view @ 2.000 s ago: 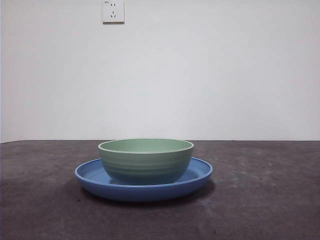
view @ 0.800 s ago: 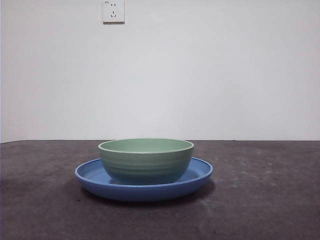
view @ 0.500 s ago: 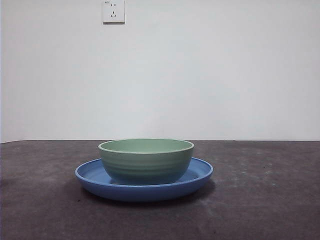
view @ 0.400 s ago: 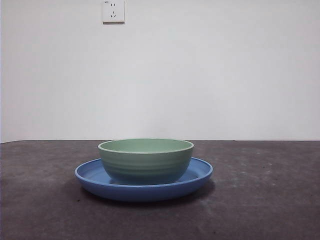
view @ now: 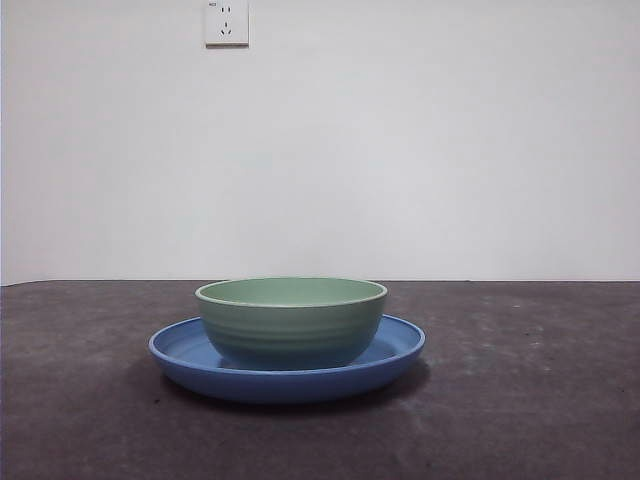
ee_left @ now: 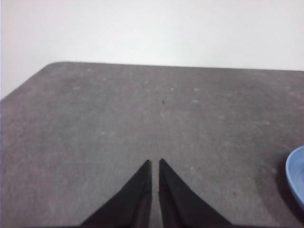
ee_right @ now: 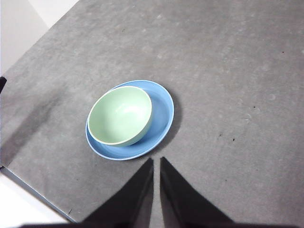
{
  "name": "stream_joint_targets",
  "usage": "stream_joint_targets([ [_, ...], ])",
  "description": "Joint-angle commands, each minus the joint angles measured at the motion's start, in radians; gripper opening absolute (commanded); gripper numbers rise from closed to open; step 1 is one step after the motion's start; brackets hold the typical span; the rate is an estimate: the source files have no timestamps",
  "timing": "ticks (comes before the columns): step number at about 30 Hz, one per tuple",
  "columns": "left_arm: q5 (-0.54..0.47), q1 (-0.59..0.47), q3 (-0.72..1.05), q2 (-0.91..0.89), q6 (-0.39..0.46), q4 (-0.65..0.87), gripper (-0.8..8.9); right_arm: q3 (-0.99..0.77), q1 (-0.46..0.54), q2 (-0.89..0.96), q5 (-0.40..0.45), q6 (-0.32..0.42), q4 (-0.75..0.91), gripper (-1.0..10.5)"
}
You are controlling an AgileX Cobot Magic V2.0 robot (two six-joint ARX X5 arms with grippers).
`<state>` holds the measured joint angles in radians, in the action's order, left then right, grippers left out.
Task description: Place the green bowl on the blue plate
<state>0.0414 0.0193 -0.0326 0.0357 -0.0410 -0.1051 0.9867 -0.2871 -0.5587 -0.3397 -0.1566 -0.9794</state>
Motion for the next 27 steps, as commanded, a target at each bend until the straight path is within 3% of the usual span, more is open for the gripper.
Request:
stream_joint_targets([
  [1,-0.018,0.001,0.021,-0.009,-0.004,-0.047,0.25,0.018,-0.005,-0.006,0.000,0.008,0.011,0.2],
  [27,-0.018,0.014,0.021,-0.027,-0.004,-0.082,0.25,0.005,0.009,0.011,-0.002,0.008,0.015,0.2],
])
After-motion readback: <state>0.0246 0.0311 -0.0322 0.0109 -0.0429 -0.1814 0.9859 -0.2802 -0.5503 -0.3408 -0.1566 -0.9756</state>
